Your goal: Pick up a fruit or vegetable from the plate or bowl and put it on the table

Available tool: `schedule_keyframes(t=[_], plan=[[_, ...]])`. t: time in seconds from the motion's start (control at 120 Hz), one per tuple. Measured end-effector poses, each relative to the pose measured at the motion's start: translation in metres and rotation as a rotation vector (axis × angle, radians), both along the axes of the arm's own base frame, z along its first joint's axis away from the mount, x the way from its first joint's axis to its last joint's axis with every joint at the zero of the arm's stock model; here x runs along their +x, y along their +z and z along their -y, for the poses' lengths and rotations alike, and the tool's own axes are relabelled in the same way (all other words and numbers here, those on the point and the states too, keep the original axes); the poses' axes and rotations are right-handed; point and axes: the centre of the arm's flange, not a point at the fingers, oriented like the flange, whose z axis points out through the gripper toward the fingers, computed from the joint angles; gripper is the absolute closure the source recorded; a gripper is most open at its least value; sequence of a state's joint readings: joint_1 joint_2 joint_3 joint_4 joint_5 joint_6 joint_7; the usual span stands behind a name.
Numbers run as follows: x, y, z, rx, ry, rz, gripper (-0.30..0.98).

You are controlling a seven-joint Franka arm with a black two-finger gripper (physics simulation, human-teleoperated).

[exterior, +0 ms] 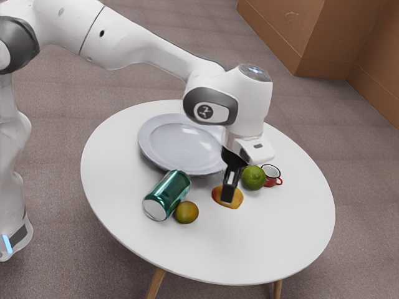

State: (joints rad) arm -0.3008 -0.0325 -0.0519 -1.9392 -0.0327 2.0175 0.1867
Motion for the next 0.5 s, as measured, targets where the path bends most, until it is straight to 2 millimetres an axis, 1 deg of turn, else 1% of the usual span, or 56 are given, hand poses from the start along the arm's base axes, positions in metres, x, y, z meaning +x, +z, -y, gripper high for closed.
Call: schedule_keyframes(t=[0.117,0.267,0.283,0.342,0.383,0.433,0.5], plan=[[0.008,-0.003,0.013,0.001,-0.018,-0.008,0.53],[0.006,-0.005,0.022,0.004,-0.037,-0.016,0.53],[0.006,-0.005,0.023,0.004,-0.039,-0.016,0.50],[0.005,-0.006,0.025,0.004,-0.045,-0.018,0.34],[0.004,-0.006,0.026,0.003,-0.048,-0.019,0.25],[0.004,-0.006,0.027,0.002,-0.052,-0.019,0.17],[0.003,-0.005,0.027,0.002,-0.056,-0.017,0.11]])
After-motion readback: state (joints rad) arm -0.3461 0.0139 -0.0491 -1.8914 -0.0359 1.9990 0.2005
